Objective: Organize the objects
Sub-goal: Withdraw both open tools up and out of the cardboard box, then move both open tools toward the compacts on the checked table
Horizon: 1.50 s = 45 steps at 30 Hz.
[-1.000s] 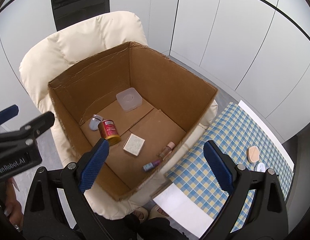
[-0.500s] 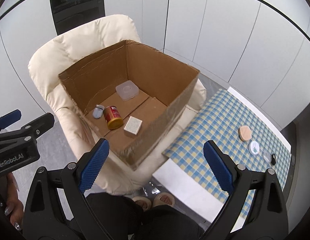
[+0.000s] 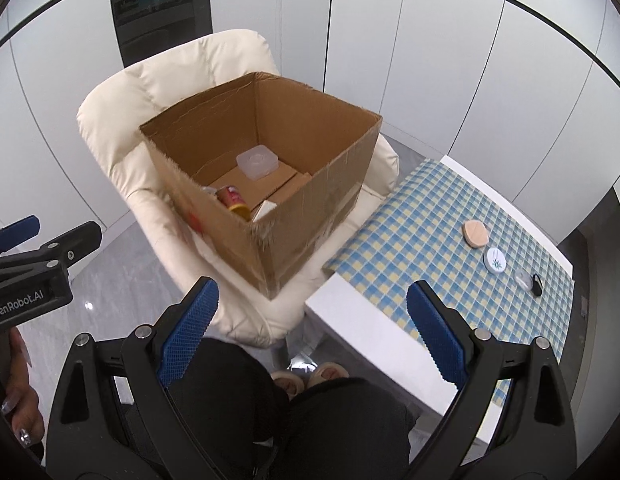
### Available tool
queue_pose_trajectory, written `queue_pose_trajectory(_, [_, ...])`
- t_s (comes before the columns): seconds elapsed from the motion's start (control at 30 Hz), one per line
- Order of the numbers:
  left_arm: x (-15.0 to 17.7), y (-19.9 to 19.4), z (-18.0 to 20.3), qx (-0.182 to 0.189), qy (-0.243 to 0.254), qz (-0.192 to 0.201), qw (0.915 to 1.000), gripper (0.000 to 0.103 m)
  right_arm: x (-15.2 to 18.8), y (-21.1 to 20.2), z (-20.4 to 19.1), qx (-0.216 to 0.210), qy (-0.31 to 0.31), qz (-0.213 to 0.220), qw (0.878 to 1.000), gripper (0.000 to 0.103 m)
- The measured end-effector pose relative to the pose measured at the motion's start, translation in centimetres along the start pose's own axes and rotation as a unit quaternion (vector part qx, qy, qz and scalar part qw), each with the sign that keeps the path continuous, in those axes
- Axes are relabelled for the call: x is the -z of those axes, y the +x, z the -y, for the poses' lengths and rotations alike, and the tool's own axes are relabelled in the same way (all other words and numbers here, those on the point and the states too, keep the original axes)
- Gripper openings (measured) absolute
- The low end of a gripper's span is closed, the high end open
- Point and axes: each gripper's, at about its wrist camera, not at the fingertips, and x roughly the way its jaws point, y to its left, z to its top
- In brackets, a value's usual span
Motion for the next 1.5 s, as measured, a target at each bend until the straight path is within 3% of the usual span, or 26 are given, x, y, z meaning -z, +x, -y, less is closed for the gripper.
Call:
queue_pose_trajectory(0.17, [2.0,-0.9,-0.3,0.02,-0.008,-0.01,0.9997,0.102,1.9,-1.5,0.1,-0.009,0.007,-0.004,1.0,0.097])
queue_pose_trajectory(0.37, [4.0,-1.8,-0.8,0.008,-0.004,-0.007,0.9999,0.102,4.3,-3.0,0.5,-0.003,0.009,-0.001,1.0,0.097])
queue_pose_trajectory(0.83, [7.5,-3.5,-1.2,0.019,-0.003,-0.019,0.9996,0.102,10.1,-4.6,0.8,-0.004,0.006,-0.025,1.0,0.097])
queue_pose_trajectory(1.07, [9.0,-4.2,-0.4,0.005,0.036,-0.019,0.9992,0.102,10.7,-5.2,1.0,-0.007,0.007,-0.02,1.0,0.097])
queue_pose_trajectory(1.5, [8.7,-4.9,1.6,-0.003,0.061,0.001,0.9981,0.102,10.8,-5.5,1.1,-0.012,0.014,-0.014,1.0,0.097])
